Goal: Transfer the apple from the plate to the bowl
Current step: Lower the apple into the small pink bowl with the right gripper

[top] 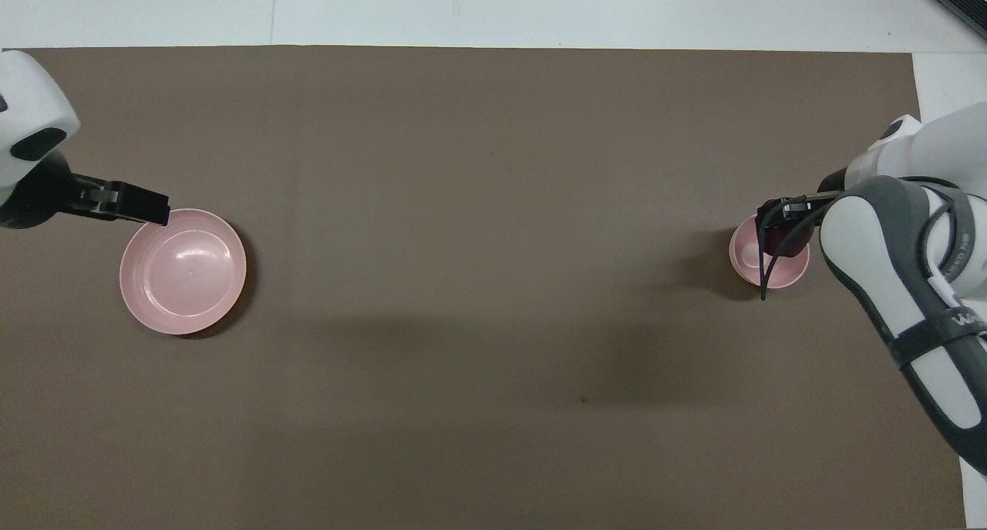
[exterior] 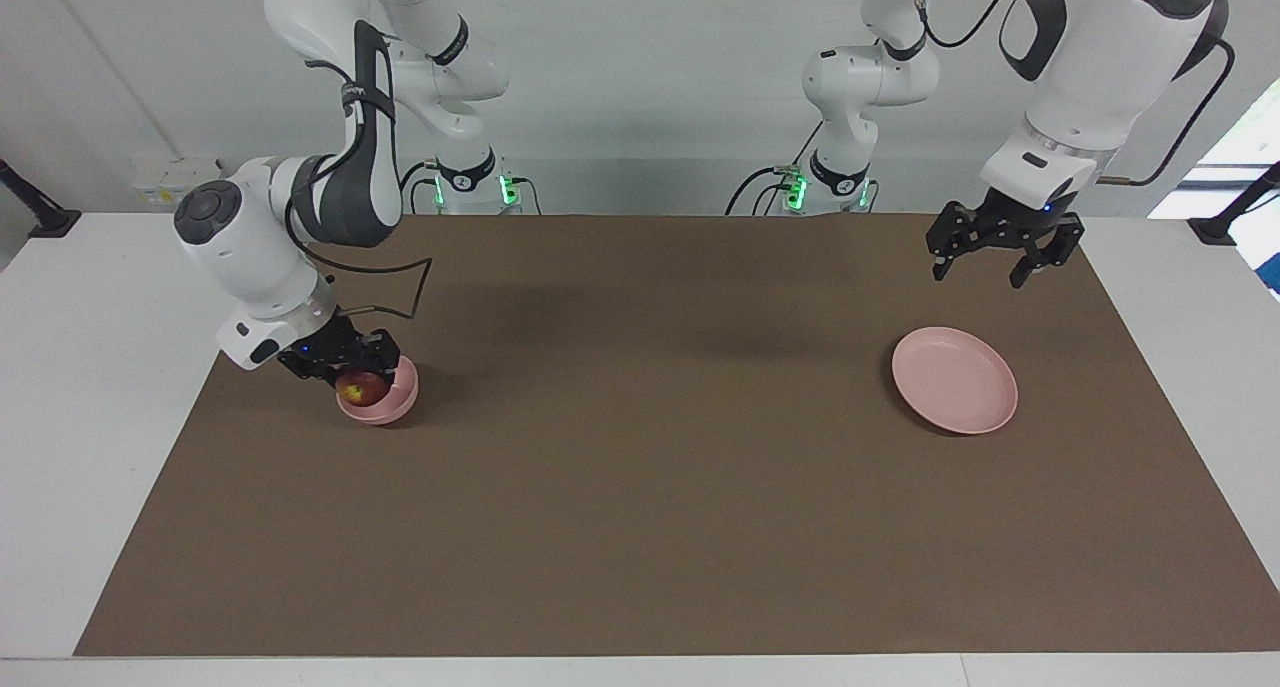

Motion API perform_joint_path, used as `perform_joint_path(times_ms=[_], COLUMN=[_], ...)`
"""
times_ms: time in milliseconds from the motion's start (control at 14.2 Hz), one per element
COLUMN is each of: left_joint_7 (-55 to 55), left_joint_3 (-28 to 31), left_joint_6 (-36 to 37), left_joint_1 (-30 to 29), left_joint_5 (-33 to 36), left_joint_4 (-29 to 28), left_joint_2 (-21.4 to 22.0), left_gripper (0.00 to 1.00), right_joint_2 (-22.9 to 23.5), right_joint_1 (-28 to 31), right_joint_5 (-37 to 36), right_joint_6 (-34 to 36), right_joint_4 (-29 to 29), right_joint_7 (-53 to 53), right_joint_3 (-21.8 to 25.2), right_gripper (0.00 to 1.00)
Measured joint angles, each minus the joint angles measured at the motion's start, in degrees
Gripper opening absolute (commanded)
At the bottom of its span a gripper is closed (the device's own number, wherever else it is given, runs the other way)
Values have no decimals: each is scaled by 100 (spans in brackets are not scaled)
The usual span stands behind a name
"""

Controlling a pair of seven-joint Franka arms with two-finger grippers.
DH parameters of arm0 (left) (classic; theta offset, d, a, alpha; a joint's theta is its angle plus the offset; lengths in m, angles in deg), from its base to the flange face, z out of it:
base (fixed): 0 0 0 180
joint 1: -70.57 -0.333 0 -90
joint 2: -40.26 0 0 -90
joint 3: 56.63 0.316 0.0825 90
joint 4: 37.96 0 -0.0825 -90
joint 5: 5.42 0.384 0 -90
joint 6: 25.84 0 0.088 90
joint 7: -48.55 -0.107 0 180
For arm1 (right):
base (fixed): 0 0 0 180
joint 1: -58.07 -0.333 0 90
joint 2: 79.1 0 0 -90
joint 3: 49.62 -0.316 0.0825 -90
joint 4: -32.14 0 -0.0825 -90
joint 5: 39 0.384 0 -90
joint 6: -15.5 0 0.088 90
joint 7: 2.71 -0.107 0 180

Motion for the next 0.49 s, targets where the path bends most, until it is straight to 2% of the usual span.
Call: perform_joint_path(times_ms=[211,492], left_joint_7=[0,24], left_joint_3=[303,325], left_joint_6=[743,965], left_joint_1=[235,244], left_joint_5=[27,27], left_joint_4=[464,511], left_joint_2=[43,307], left_gripper=[100,100], right_joint_2=[93,195], right_joint_1=[18,21], right_joint_5=[-3,-4], right_joint_6=[-26,-131], right_joint_4=[-52,-112], right_joint_7=[2,2], right_joint_3=[5,5], right_gripper=[0,0])
